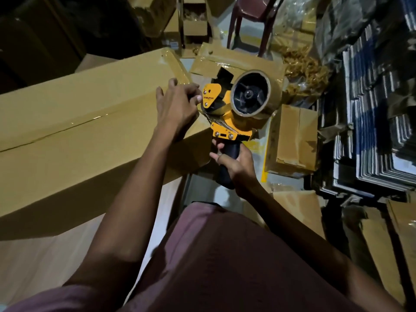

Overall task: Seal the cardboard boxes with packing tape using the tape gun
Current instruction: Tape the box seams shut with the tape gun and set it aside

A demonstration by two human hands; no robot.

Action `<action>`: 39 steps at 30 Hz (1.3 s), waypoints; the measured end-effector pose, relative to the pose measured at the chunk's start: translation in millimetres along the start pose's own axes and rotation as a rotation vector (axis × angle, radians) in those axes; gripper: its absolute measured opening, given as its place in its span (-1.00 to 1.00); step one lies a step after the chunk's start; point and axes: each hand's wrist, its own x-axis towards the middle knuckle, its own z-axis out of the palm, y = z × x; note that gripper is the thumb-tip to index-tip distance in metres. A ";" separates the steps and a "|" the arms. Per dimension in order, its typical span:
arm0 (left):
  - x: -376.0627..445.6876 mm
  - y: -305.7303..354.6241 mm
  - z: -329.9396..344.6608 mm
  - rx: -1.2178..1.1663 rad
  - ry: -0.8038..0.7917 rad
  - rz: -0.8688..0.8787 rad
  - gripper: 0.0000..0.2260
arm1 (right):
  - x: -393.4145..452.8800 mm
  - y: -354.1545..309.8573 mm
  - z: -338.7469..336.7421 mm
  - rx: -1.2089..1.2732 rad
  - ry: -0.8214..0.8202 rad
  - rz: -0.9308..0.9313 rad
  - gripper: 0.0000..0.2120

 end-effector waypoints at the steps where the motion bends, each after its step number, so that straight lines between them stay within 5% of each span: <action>1: 4.0 -0.7 0.3 0.009 0.010 -0.028 -0.86 | 7.9 0.1 0.0 -0.042 0.007 0.002 -0.73; 10: 30.3 -19.7 -16.4 0.103 0.090 -0.269 -0.76 | 72.3 -12.1 26.8 -0.132 -0.090 -0.016 -0.70; 14: 39.2 -37.1 -26.4 0.136 0.133 -0.366 -0.74 | 97.6 -18.2 42.4 -0.161 -0.174 0.006 -0.54; 39: 10.9 -95.4 -66.7 0.161 0.559 -1.074 -0.79 | 187.3 -23.8 119.4 -0.448 -0.861 -0.048 -0.69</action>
